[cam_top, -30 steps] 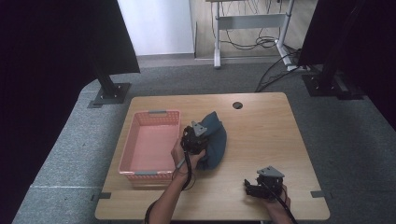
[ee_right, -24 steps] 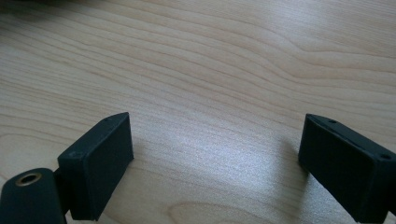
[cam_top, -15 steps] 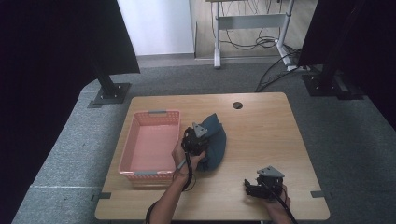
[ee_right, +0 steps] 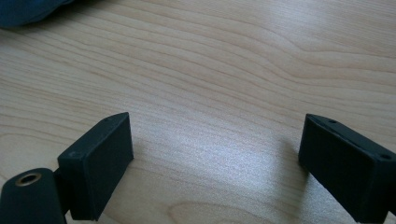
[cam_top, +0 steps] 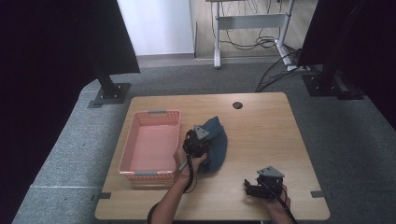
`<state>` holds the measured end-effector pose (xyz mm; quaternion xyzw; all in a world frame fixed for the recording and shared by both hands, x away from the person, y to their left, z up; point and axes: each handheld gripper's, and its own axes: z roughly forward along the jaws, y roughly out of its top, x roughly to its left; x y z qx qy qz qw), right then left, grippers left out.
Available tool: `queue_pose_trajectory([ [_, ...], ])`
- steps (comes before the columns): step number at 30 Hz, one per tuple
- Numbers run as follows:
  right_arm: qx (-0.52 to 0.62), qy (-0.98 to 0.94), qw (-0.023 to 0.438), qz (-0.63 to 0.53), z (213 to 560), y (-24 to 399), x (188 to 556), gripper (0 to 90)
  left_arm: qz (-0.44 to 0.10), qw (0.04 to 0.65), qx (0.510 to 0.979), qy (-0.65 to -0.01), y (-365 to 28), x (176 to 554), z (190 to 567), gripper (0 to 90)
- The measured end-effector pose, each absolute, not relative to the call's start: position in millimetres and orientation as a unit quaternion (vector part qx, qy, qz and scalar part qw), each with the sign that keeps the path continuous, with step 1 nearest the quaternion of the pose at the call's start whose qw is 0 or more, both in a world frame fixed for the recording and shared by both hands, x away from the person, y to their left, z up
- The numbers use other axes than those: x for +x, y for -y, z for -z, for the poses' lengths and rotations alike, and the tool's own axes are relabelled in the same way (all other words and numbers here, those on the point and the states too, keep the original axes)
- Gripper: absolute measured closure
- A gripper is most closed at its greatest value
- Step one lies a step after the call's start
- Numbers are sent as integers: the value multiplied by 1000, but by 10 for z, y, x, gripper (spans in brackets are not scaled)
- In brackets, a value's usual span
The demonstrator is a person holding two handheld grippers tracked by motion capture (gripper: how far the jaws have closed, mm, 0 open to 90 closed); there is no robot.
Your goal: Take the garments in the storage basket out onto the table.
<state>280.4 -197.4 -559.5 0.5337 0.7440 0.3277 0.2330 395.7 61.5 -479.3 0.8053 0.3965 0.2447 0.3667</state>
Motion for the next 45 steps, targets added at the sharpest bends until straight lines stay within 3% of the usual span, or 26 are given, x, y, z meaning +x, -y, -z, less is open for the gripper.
queue_pose_trajectory([
  [15, 534, -744, 233, -328, 5595, 1975, 2804, 94, -238, 364, 810, -394, -611, 3970, 4820, 696],
  [17, 533, -744, 233, -328, 5596, 1975, 2804, 94, -236, 367, 809, -393, -614, 3972, 4820, 669],
  [24, 533, -744, 233, -328, 5596, 1975, 2805, 92, -242, 366, 807, -396, -607, 3964, 4810, 454],
  [39, 534, -744, 233, -327, 5596, 1976, 2805, 92, -221, 373, 815, -384, -620, 3960, 4813, 298],
  [45, 534, -744, 233, -328, 5596, 1976, 2805, 92, -223, 378, 812, -385, -665, 3941, 4795, 289],
])
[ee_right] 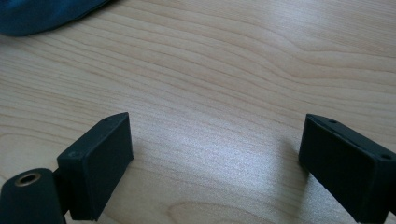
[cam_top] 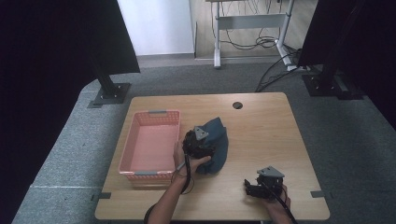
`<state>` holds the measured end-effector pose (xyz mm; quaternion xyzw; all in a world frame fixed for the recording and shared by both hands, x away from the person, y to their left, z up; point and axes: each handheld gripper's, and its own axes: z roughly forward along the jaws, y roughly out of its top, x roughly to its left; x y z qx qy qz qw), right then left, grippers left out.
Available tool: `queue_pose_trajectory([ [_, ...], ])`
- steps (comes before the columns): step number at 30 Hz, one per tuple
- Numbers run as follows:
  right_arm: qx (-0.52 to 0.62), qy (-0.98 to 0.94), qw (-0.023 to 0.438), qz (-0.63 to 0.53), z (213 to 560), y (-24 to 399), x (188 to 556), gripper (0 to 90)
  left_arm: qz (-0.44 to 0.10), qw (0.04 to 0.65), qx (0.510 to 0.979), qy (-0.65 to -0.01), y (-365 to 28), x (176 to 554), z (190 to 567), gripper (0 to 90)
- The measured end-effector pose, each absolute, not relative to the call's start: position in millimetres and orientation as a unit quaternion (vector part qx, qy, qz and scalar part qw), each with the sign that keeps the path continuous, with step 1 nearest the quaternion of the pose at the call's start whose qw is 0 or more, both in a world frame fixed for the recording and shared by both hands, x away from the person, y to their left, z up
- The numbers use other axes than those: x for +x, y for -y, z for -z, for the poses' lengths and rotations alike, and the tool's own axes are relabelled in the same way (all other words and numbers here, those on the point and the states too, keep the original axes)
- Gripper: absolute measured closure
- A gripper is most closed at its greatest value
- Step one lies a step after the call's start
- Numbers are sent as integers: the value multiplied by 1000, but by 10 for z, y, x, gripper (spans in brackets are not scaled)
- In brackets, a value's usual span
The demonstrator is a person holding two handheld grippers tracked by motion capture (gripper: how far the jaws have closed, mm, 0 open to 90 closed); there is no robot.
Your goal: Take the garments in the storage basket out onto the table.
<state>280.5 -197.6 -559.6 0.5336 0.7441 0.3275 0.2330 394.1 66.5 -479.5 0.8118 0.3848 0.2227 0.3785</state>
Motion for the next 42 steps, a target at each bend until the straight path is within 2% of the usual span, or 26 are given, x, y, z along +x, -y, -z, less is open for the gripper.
queue_pose_trajectory([
  [8, 534, -744, 233, -327, 5595, 1975, 2804, 92, -227, 389, 806, -384, -753, 3893, 4731, 291],
  [33, 534, -744, 233, -327, 5596, 1976, 2807, 91, -246, 434, 781, -376, -1361, 3547, 4488, 301],
  [42, 535, -743, 233, -327, 5596, 1976, 2807, 91, -249, 435, 778, -377, -1624, 3414, 4526, 291],
])
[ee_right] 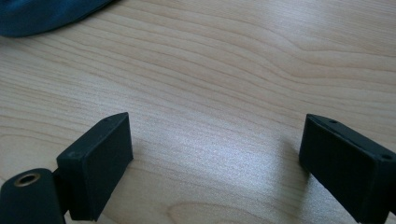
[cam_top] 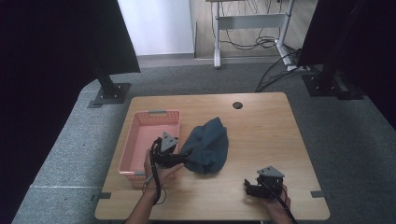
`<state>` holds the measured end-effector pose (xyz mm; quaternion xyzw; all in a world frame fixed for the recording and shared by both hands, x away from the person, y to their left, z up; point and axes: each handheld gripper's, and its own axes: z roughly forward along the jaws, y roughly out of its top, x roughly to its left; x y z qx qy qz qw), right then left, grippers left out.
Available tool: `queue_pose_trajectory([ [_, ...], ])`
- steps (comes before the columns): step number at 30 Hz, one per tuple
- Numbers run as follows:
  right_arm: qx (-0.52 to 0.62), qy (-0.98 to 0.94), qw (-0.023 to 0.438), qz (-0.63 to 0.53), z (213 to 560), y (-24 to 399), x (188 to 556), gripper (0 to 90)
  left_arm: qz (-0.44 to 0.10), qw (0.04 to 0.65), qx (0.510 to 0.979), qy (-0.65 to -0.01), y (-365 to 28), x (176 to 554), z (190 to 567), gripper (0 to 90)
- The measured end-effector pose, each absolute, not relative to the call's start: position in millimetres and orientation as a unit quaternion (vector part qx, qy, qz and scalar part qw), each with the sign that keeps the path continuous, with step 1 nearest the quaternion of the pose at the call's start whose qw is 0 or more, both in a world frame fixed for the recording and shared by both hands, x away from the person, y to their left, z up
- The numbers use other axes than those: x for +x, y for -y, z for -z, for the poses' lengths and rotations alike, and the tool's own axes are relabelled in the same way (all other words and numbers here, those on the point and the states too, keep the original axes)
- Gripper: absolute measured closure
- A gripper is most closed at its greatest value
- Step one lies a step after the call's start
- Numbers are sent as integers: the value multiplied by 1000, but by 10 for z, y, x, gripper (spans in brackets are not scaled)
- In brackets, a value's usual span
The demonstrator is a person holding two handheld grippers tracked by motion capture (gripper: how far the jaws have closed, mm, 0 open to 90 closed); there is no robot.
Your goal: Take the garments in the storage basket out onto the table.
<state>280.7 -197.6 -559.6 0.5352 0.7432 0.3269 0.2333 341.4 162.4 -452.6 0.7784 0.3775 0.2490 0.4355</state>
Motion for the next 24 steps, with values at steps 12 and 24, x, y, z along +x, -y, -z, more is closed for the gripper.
queue_pose_trajectory([
  [12, 536, -743, 233, -327, 5596, 1977, 2809, 90, -261, 439, 770, -383, -2034, 3166, 4557, 286],
  [24, 536, -743, 233, -327, 5596, 1978, 2810, 90, -259, 432, 762, -407, -2342, 3016, 4728, 281],
])
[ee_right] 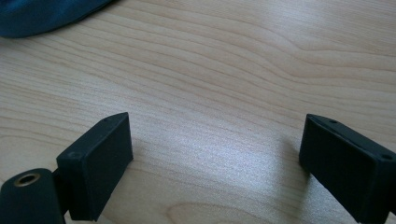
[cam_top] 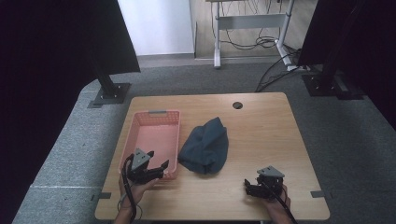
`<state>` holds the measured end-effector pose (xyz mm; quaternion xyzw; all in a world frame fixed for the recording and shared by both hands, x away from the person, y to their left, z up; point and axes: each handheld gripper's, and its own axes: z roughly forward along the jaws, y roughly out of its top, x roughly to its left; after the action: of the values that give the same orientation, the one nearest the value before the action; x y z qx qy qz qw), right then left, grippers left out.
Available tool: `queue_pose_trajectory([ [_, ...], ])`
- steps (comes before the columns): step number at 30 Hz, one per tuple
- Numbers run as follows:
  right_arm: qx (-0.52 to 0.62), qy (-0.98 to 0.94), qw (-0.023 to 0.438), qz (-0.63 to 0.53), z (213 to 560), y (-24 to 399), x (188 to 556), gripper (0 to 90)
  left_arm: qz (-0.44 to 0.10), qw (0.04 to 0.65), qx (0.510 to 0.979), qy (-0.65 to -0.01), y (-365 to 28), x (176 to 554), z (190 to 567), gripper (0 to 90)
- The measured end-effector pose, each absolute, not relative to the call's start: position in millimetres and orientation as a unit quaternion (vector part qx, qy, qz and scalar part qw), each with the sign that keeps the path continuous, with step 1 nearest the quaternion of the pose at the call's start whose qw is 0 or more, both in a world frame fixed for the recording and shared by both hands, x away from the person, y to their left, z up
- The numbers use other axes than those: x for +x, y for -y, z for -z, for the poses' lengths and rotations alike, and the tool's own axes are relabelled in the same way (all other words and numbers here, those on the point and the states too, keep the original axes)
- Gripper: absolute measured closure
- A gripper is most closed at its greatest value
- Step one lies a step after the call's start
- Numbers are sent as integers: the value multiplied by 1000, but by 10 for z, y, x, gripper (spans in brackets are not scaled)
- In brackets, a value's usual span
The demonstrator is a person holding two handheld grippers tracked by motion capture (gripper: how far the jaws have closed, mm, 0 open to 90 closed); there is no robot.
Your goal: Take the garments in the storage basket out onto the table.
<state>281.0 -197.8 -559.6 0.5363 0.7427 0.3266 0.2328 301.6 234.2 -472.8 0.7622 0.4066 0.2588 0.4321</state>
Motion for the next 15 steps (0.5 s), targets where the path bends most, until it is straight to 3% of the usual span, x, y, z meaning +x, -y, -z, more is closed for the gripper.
queue_pose_trajectory([
  [15, 536, -743, 233, -327, 5596, 1977, 2810, 92, -251, 428, 759, -423, -2451, 2987, 4841, 270],
])
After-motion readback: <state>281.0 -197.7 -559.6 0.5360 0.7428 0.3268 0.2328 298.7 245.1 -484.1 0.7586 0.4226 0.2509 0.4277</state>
